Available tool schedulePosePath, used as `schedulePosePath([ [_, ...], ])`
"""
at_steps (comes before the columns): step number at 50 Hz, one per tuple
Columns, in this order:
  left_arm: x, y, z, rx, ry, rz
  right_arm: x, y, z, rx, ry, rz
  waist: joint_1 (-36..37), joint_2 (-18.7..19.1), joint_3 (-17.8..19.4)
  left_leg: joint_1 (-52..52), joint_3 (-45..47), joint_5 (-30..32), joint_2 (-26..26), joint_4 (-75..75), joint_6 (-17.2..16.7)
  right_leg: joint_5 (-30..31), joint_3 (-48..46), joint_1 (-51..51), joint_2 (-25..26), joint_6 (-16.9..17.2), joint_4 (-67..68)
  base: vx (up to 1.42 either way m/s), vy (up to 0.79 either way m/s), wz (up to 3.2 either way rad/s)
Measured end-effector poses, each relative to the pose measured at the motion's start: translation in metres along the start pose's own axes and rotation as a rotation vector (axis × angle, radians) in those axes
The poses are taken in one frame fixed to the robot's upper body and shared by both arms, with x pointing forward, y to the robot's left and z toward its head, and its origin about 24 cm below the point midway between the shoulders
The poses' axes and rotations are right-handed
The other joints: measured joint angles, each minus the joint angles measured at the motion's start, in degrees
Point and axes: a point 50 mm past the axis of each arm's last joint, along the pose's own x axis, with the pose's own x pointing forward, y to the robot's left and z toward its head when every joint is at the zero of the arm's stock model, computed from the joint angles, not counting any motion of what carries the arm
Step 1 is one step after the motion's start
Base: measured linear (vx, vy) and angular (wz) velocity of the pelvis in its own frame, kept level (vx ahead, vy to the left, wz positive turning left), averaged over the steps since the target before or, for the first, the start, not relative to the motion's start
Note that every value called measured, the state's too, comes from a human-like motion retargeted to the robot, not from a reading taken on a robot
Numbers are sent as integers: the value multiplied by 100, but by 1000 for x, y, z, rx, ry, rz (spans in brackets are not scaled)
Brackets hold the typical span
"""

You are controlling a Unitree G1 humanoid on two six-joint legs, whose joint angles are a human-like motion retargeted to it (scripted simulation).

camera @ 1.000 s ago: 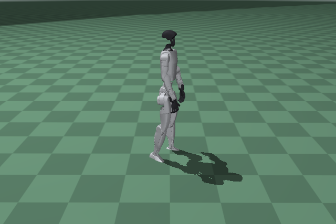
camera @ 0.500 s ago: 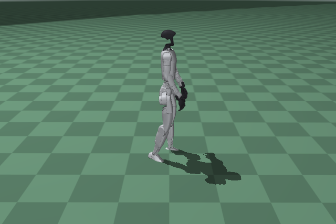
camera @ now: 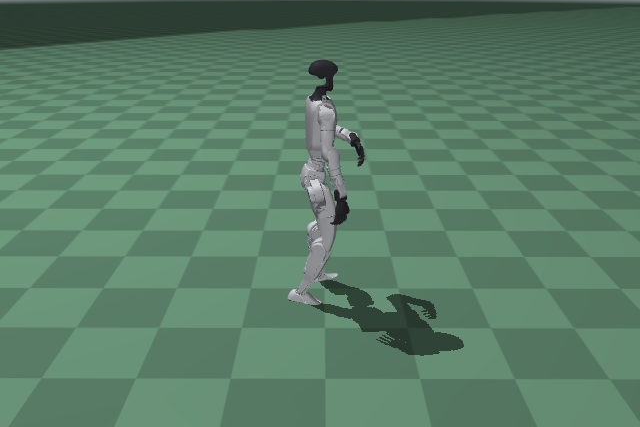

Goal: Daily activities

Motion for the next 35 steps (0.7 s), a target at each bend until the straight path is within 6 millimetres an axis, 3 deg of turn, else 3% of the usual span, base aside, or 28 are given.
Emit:
schedulePosePath([
  [4, -1, -2, 9, 96, 62, -207, -2, -8, 32, -69, -66, 40, -406, 127, -22, -558, 501, -1455, 301, 2385, 405, 200, 371, -128, 107, 68, -191, -7, -10, -31],
  [8, 0, 5, 16, 166, 120, -309, -5, -15, 52, -108, -111, 26, -691, 641, 14, -812, 368, -2478, 839, 4123, 440, 425, 625, -135, 702, 16, -458, -1, -5, -86],
  [13, 12, 29, 25, 212, 133, -264, -11, -31, 51, -60, -136, -79, -993, 1232, 91, -350, 466, -2643, 907, 3377, 290, 1224, 904, 354, 1410, 122, -1999, 4, 2, -68],
  [20, 17, 47, 20, 213, 147, -134, -12, -30, 36, -17, -167, -145, -1325, 1172, -23, 169, 916, -2465, 549, 1965, 320, 1416, 896, 363, 1338, 289, -2395, -1, 3, -6],
  [28, 3, 34, -31, 16, 254, -54, -26, -27, 52, -84, -333, -119, -1359, 680, -65, 615, 1048, -2005, 83, 806, 309, 1294, 808, 335, 1129, 321, -2367, -2, 1, 17],
  [35, -29, -2, -100, -270, 438, 36, -74, -45, 90, -212, -603, -239, -1422, 225, -36, 936, 1004, -1551, -245, 37, 244, 1046, 628, 329, 931, 234, -2152, -4, 1, 42],
])
